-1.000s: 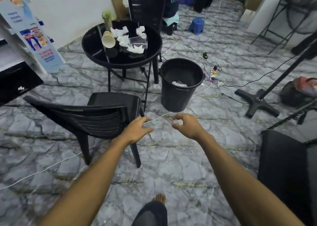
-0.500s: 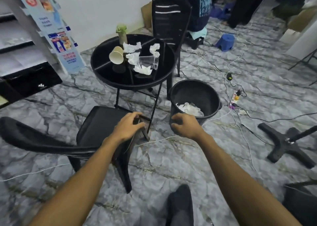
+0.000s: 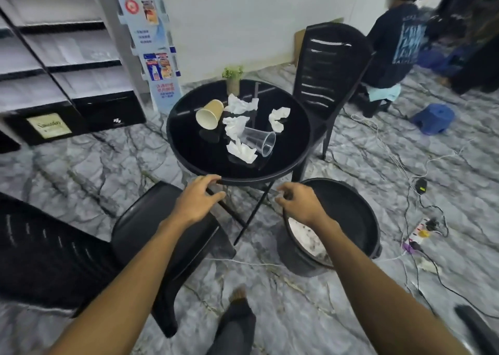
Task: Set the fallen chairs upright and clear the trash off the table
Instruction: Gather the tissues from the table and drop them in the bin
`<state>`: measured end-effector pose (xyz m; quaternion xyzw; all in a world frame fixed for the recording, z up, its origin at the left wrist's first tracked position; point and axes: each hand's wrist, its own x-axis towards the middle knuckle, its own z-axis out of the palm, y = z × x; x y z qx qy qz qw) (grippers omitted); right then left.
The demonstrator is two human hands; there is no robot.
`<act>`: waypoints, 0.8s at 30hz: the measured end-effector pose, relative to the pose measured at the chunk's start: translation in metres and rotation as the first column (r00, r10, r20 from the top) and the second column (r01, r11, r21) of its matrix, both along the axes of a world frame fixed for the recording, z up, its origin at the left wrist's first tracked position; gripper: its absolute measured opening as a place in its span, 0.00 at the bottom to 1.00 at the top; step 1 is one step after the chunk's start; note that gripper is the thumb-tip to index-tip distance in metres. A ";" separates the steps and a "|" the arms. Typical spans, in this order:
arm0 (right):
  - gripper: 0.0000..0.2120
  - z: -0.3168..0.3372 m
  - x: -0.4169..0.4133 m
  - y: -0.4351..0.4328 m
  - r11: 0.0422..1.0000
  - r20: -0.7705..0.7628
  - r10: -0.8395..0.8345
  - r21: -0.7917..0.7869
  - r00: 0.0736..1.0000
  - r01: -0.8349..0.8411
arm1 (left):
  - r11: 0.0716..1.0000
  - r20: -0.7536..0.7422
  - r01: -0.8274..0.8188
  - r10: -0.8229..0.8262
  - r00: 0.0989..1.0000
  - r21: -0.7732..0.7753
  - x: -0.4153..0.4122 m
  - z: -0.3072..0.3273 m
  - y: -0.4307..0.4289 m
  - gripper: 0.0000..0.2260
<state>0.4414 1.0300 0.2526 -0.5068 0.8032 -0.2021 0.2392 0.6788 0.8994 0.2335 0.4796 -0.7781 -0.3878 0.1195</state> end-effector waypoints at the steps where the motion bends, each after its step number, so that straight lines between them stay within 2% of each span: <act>1: 0.14 -0.002 -0.012 -0.013 1.000 -0.006 0.011 -0.003 1.000 -0.011 | 1.000 -0.007 -0.013 0.013 1.000 -0.009 -0.011 -0.002 -0.010 0.21; 15: 0.14 -0.018 -0.137 -0.199 0.993 0.044 0.020 -0.115 0.999 -0.015 | 0.991 -0.035 -0.126 0.125 0.992 -0.041 -0.126 -0.009 -0.166 0.19; 24: 0.17 -0.074 -0.206 -0.300 0.997 0.075 0.062 -0.053 0.995 -0.058 | 0.990 -0.026 -0.128 0.127 0.992 -0.053 -0.190 -0.043 -0.245 0.18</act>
